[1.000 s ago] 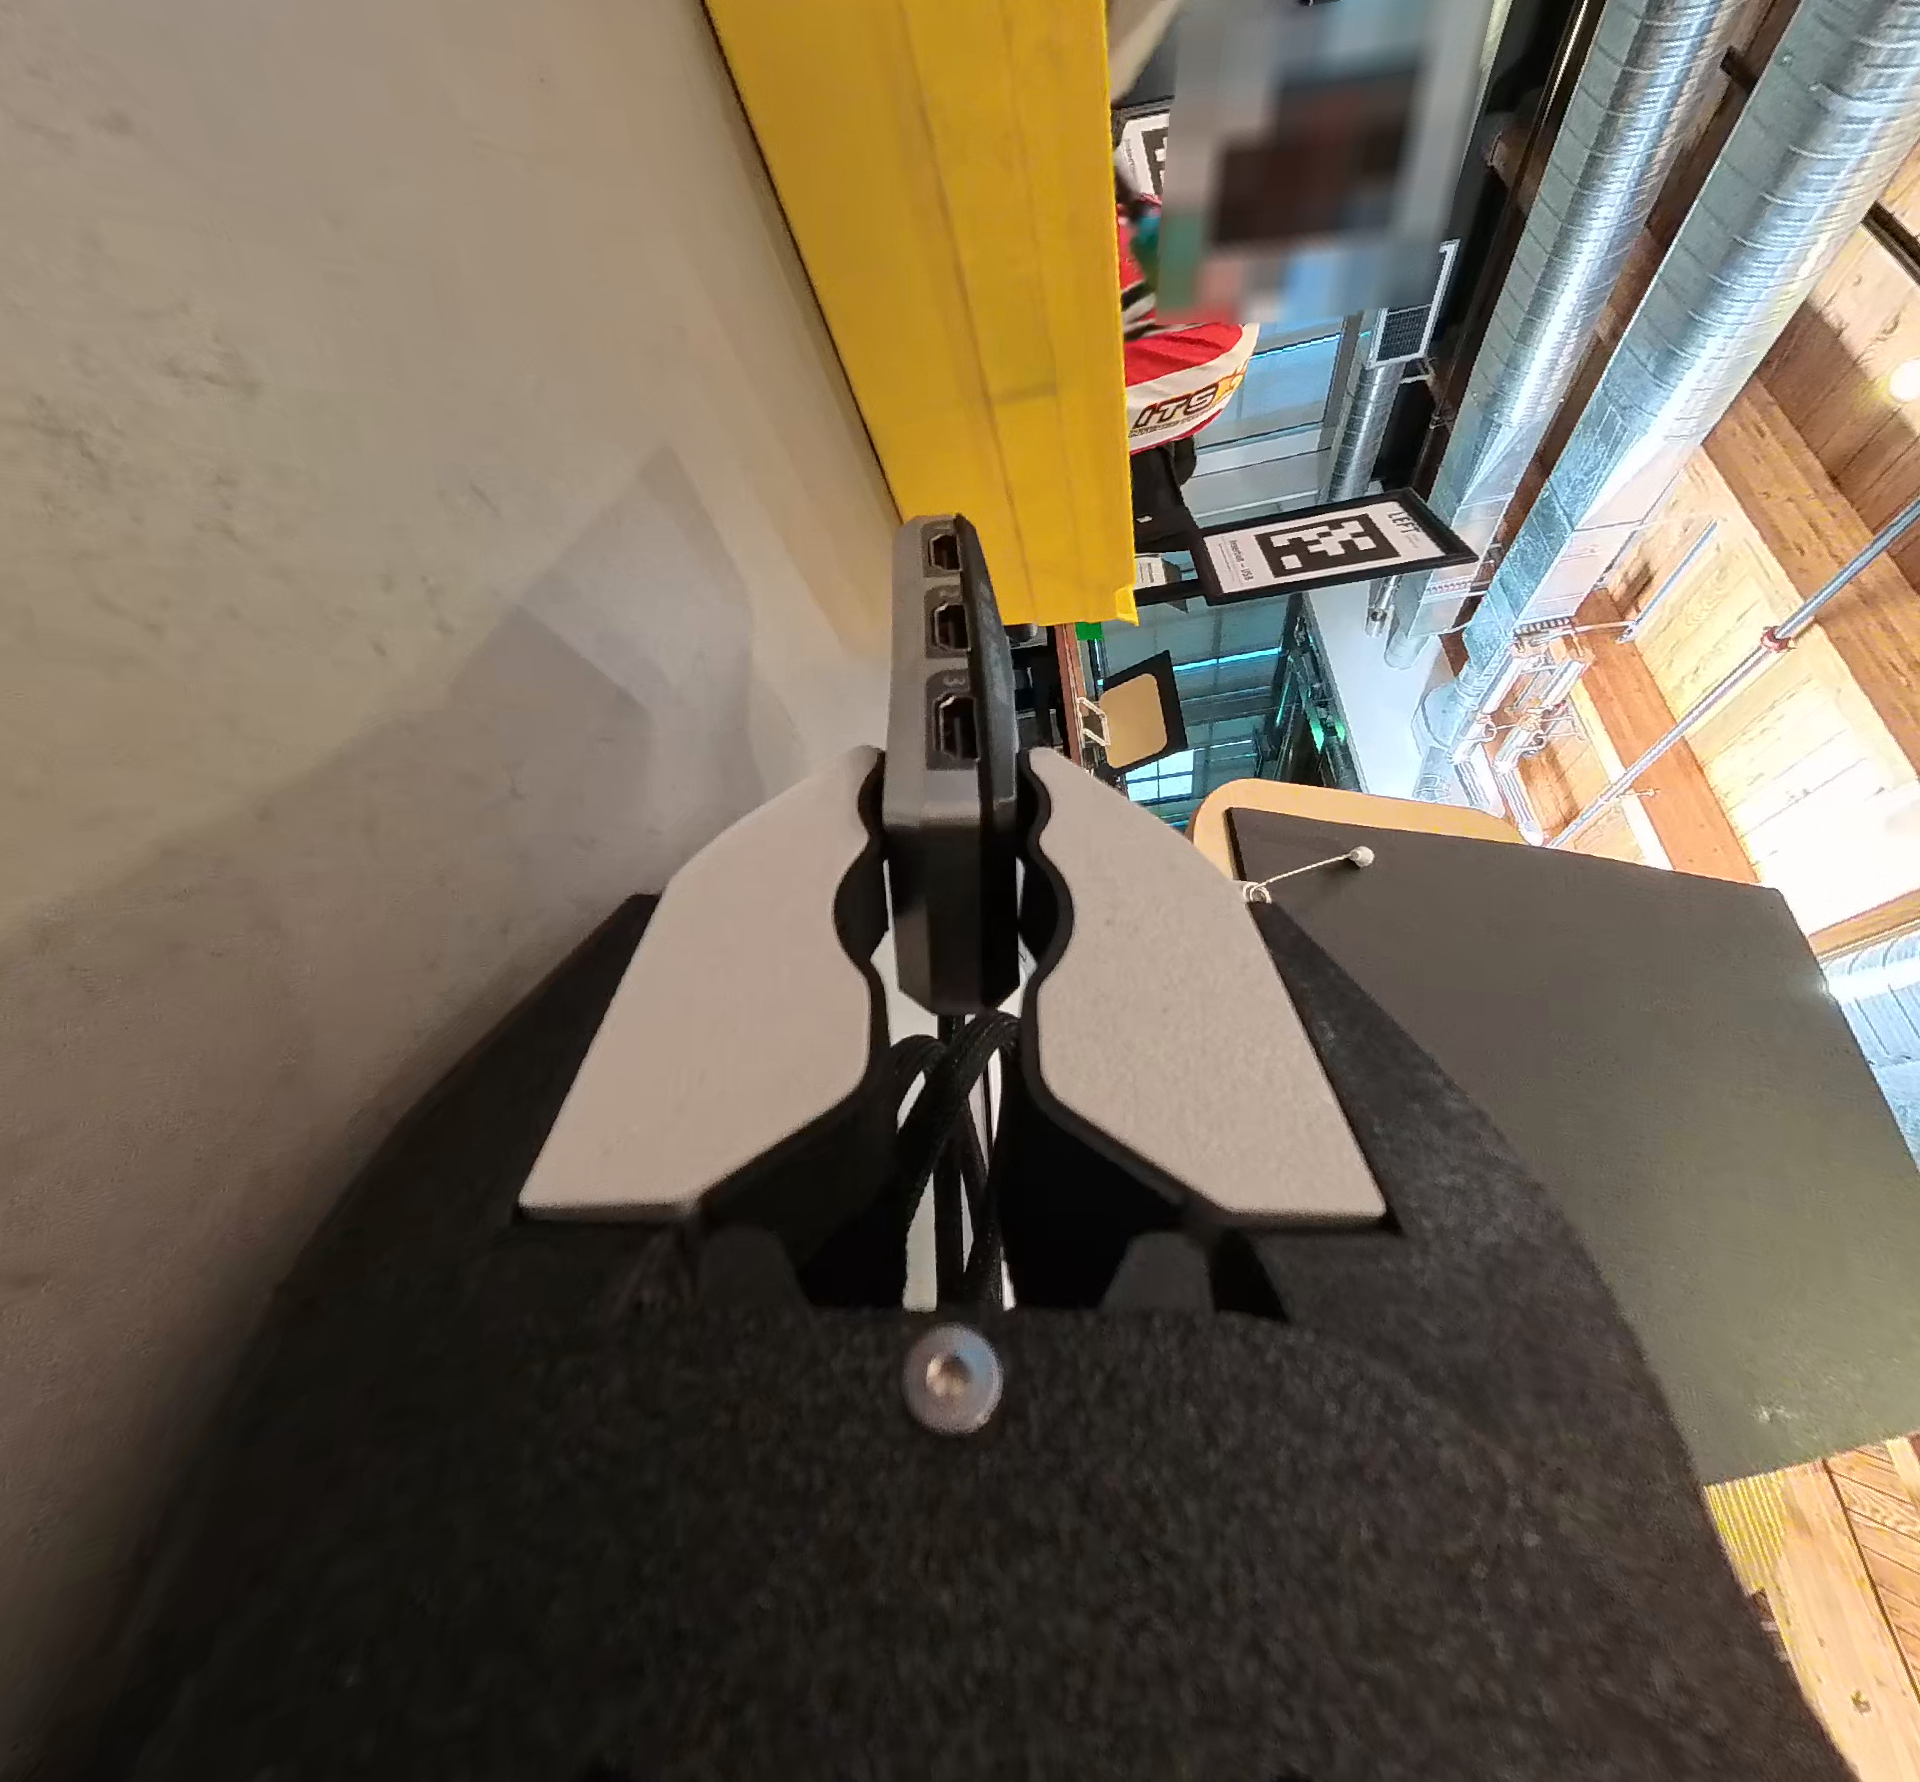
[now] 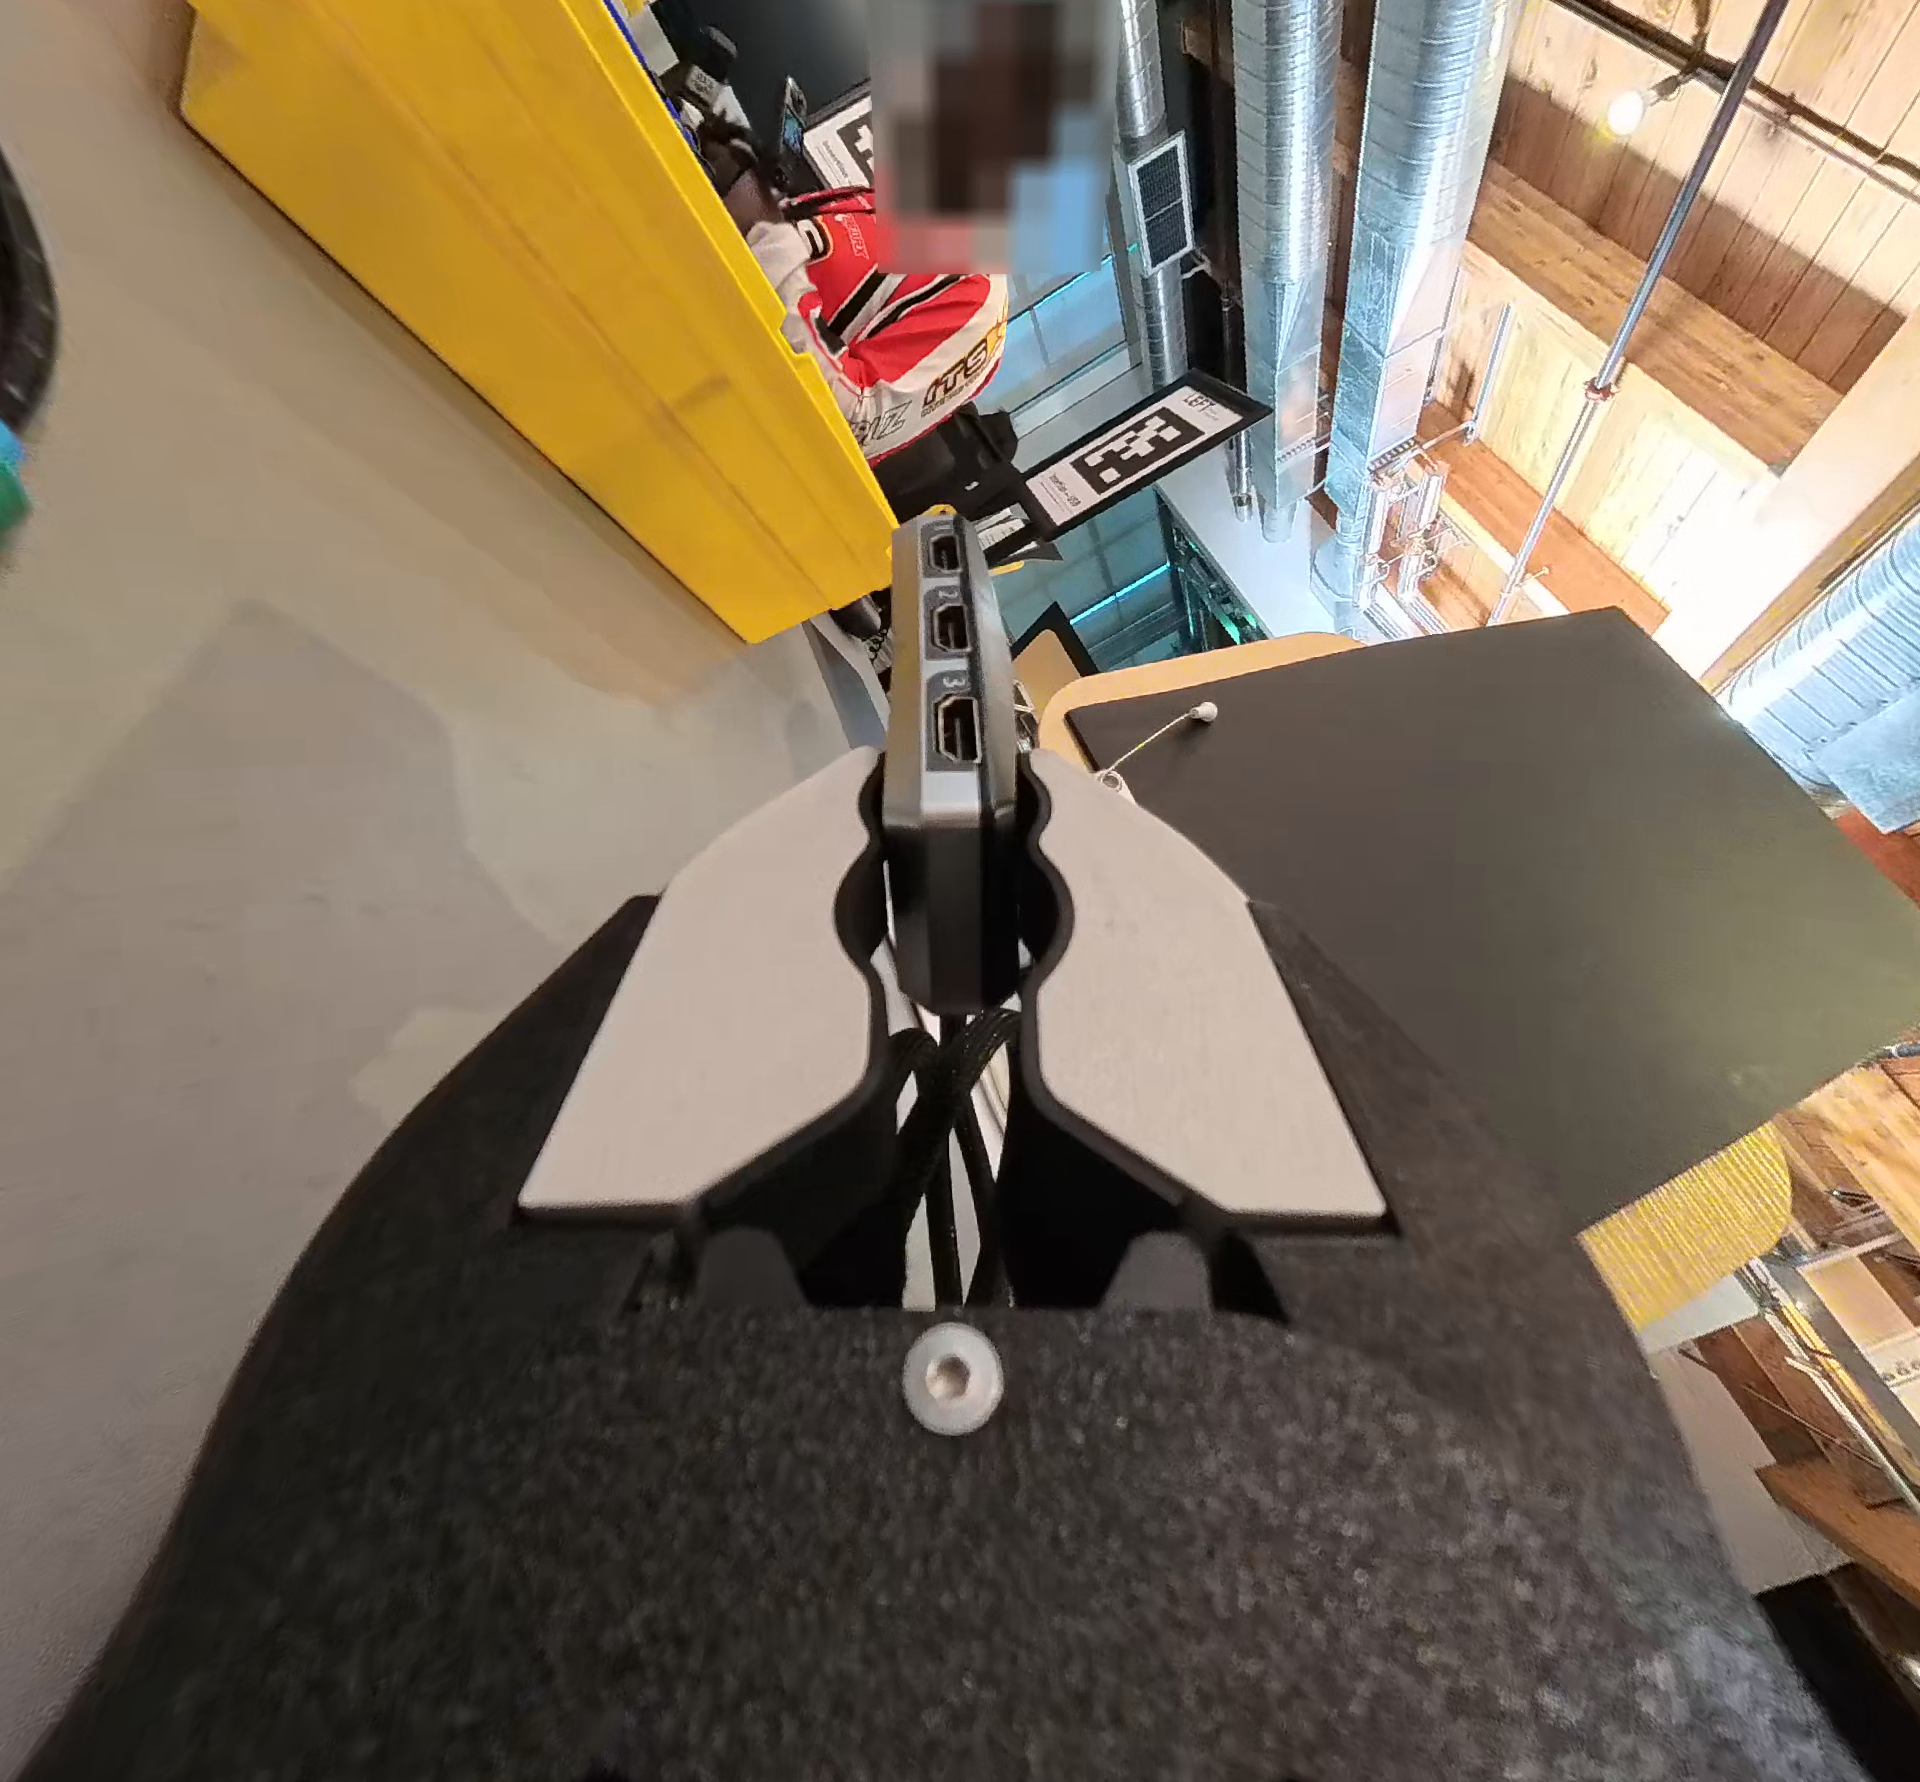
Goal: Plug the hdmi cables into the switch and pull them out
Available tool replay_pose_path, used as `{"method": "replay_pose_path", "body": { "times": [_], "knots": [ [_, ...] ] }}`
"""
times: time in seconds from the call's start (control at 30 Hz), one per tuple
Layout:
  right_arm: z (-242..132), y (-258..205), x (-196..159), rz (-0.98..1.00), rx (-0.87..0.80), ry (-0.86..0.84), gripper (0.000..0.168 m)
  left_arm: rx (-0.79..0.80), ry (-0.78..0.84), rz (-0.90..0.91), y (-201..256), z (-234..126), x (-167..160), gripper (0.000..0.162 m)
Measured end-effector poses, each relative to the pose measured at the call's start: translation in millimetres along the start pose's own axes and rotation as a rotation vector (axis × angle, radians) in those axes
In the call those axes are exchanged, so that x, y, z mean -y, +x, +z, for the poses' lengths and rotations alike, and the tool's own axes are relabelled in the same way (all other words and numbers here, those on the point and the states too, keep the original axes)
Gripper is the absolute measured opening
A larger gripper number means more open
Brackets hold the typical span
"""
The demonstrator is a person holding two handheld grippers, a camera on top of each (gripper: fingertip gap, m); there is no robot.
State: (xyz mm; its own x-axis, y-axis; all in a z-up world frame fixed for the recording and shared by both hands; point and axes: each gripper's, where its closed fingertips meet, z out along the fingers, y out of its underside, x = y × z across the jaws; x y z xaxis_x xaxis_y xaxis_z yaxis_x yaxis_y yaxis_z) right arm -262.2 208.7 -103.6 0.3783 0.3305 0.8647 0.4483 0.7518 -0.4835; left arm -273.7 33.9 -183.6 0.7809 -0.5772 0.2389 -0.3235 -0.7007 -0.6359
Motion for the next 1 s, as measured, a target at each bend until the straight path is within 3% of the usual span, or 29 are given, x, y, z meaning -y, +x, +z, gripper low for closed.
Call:
{"method": "replay_pose_path", "body": {
  "times": [0.2, 0.3, 0.4, 0.53, 0.7, 1.0],
  "knots": [
    [-2, 1, 0, 0.018, 0.006, 0.008, 0.02, -0.145, 0.092, -0.124, 31, 28, 17, 0.013],
    [-2, 2, 0, 0.028, 0.01, 0.012, 0.02, -0.185, 0.148, 0.045, 35, 10, 30, 0.022],
    [-1, 1, 0, 0.033, 0.015, 0.016, 0.02, -0.172, 0.183, 0.289, 7, -17, 47, 0.031],
    [-1, -1, 2, 0.034, 0.029, 0.024, 0.02, -0.227, 0.149, 0.649, -38, -28, 59, 0.022],
    [-1, -3, 2, 0.033, 0.038, 0.023, 0.02, -0.41, 0.047, 0.71, -59, 5, 62, 0.021],
    [1, -5, 1, 0.039, 0.057, 0.021, 0.02, -0.396, -0.082, 0.818, -69, 42, 50, 0.026]
  ]
}}
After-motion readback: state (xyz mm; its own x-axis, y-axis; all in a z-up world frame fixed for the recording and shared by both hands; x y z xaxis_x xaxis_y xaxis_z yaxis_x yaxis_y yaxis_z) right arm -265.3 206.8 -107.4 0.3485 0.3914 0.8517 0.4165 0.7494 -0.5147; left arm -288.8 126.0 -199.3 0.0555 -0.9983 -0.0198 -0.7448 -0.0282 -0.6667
